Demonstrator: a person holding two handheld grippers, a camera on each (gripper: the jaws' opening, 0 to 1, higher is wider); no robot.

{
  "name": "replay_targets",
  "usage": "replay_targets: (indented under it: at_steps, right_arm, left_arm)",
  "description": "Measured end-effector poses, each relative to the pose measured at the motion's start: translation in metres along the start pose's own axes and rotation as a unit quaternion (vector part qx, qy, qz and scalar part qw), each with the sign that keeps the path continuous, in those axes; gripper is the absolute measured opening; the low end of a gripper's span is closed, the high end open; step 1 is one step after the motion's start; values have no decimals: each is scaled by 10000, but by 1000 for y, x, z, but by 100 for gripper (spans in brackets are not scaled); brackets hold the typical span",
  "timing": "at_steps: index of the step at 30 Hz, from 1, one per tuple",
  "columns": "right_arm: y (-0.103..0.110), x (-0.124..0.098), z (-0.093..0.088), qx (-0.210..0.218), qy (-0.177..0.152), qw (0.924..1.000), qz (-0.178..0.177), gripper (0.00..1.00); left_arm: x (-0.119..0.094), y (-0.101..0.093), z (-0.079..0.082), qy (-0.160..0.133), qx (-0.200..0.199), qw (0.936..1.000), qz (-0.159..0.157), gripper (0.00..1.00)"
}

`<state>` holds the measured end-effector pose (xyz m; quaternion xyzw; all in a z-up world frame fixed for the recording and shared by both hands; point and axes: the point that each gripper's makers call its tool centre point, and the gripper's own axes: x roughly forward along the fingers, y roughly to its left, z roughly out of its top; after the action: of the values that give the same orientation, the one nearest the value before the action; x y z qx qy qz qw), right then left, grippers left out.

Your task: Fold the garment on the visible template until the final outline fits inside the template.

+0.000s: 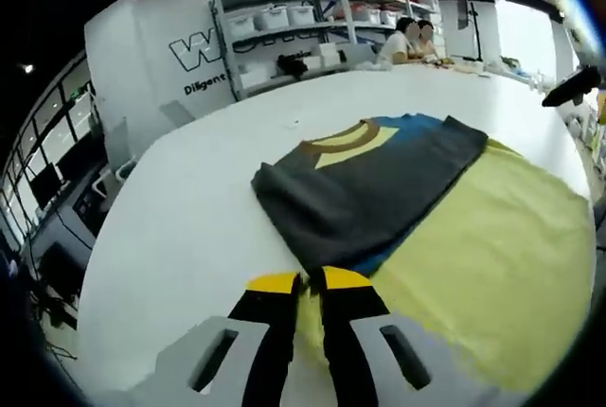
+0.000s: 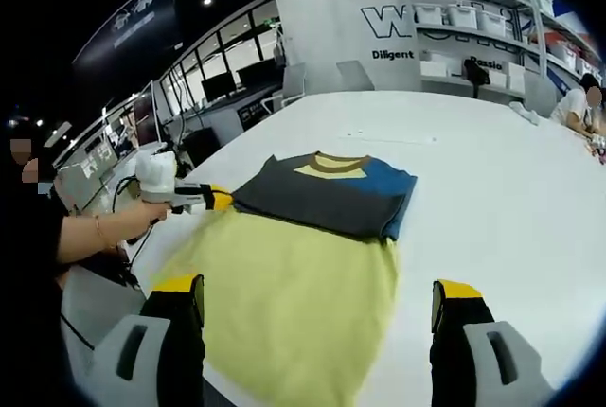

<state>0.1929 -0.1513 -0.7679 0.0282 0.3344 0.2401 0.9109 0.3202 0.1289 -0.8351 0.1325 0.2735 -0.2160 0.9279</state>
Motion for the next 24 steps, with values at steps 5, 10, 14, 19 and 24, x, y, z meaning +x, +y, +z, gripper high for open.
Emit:
replay_targets:
  at_steps: [5, 10, 14, 19, 24]
  right_arm:
    - [3, 1, -9, -29, 112, 9999, 45, 99]
    - [3, -1, -16, 17, 153, 9999, 60, 99]
    - [5, -1, -33, 41, 413, 9991, 100, 97]
    - [7, -3, -47, 52, 587, 9982, 111, 97]
    - [9, -6, -62, 108, 797, 9967, 101, 97]
  left_arm:
    - [-27, -12, 8, -183, -468, 9983, -291, 41]
    - [-55, -23, -7, 96, -528, 9978, -379, 50]
    - [-74, -41, -25, 434, -822, 9937, -624, 56]
    - [-92, -55, -38, 651, -1435, 9839, -843, 60]
    - [-102, -61, -43, 687, -1349, 9856, -755, 59]
